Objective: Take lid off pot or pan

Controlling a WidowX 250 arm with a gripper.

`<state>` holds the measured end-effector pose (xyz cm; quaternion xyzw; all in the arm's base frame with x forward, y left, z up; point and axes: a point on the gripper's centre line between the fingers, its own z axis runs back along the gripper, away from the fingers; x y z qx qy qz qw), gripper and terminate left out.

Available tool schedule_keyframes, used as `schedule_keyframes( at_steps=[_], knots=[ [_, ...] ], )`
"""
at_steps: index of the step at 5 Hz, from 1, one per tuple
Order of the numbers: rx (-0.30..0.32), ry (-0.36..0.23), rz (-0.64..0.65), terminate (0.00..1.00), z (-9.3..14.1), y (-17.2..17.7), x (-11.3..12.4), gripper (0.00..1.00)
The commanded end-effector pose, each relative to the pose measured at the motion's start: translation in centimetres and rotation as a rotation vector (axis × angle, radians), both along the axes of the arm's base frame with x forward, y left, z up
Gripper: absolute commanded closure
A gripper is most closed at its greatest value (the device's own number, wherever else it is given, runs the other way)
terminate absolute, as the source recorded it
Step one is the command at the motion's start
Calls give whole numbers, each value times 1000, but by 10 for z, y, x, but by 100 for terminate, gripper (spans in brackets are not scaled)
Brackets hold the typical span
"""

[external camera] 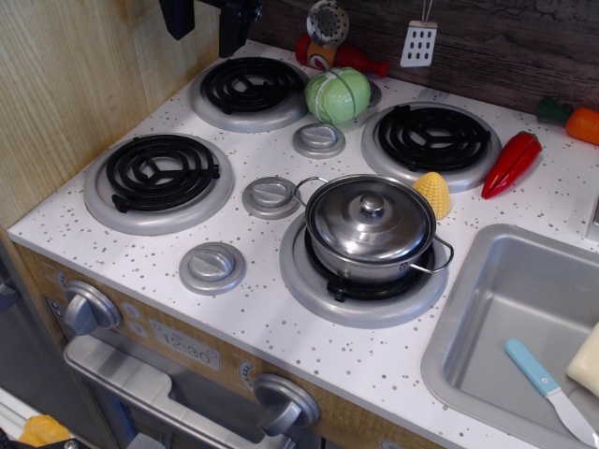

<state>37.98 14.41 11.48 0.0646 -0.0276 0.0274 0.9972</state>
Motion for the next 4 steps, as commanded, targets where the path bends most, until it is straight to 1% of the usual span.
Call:
schedule_keyframes(
  at_steps=[1, 2, 3, 4],
  knots=[
    [0, 0, 0, 0, 0, 0, 0, 0],
    [-31, -12, 76, 0, 1, -36, -24, 0],
    [-73, -76, 116, 0, 0, -81, -52, 0],
    [-104, -83, 107, 0, 3, -115, -66, 0]
  ],
)
